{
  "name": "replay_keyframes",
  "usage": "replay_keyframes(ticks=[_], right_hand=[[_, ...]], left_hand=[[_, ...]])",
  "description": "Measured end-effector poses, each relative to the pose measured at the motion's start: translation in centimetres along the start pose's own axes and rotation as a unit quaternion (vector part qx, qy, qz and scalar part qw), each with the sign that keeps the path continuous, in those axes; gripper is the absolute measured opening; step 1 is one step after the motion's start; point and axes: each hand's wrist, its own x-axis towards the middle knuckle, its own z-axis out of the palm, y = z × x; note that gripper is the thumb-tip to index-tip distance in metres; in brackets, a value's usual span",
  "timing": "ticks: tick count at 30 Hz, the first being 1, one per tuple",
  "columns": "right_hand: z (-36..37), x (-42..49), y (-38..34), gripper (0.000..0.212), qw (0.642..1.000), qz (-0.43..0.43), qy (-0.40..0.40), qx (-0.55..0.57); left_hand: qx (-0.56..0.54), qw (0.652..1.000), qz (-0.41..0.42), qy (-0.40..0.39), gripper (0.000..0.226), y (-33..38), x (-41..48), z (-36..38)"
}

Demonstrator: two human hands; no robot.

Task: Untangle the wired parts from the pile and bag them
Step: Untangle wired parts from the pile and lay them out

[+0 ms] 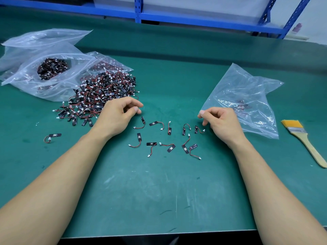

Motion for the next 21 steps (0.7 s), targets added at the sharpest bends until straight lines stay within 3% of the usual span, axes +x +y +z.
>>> replay_keyframes(ticks=[21], right_hand=[[0.08, -0.10, -0.13, 0.026, 1.000, -0.002, -0.003, 0.006]], left_hand=[[0.000, 1.000, -0.002, -0.001, 0.019, 0.02, 0.01, 0.07]])
